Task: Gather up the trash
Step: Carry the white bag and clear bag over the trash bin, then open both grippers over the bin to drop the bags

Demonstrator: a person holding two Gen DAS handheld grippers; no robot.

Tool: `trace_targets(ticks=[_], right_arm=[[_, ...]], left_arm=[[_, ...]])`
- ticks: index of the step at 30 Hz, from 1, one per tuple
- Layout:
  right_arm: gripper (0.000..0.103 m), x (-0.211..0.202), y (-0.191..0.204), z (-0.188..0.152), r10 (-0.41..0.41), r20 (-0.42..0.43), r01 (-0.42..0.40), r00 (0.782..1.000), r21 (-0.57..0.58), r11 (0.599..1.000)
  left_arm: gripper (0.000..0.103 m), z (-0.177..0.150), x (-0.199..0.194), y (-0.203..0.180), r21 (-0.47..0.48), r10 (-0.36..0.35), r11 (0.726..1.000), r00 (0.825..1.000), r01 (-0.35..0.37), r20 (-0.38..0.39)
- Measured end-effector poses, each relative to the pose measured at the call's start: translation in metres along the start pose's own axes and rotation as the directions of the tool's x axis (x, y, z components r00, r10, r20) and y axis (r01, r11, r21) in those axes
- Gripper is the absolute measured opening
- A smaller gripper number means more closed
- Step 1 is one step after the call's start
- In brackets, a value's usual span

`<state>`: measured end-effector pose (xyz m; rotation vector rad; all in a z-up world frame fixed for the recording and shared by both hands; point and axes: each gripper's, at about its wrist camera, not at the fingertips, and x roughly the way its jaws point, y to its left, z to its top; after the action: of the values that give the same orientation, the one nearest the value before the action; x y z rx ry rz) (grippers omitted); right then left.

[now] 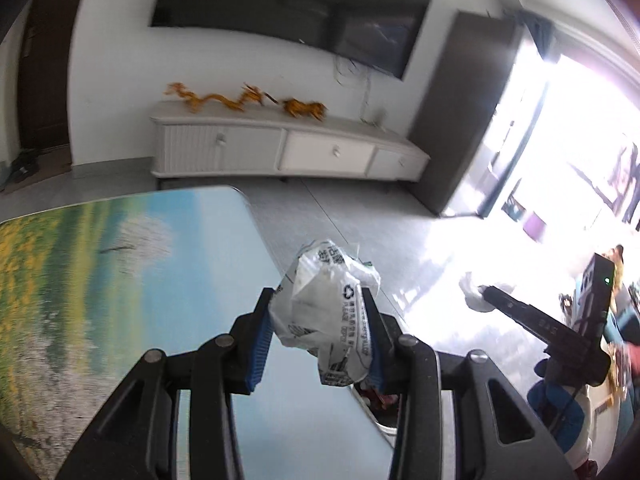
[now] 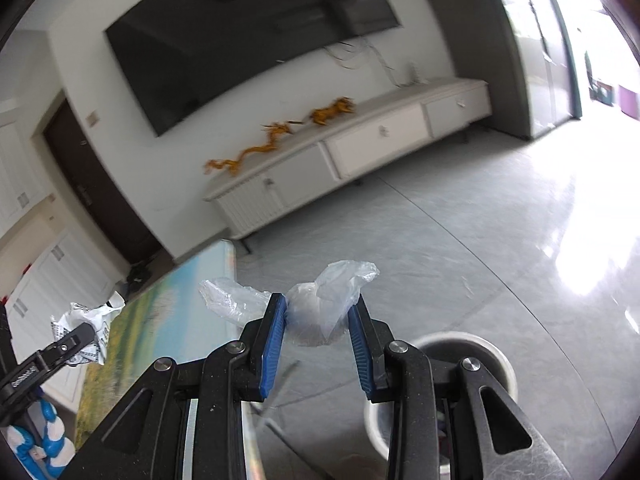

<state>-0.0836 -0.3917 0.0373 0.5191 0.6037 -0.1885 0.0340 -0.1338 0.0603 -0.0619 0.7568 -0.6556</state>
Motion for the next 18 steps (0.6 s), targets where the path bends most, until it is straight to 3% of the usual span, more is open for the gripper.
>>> trace_targets(ticks=[7, 12, 18], right_arm=[[0.03, 0.019, -0.067, -0.02, -0.105, -0.068, 0.11, 0.992, 0.067, 0.992], [0.03, 0.042, -0.107, -0.042, -0.125, -0.145, 0.143, 0.982, 0.121, 0.982], [0.033, 0.072, -0.142, -0.062, -0.131, -0.236, 0.174, 0.963, 0.17, 0.97]], left_arm=[[0.038, -0.015, 0.076, -0.077, 0.116, -0.029, 0.992, 0.986, 0.049, -0.164], [0.039, -0.034, 0.133, -0.117, 0.173, -0.033, 0.981, 0.961, 0.082, -0.274], [0.04, -0.056, 0.182, -0.14, 0.176, -0.056, 0.976, 0.924, 0.131, -0.378]])
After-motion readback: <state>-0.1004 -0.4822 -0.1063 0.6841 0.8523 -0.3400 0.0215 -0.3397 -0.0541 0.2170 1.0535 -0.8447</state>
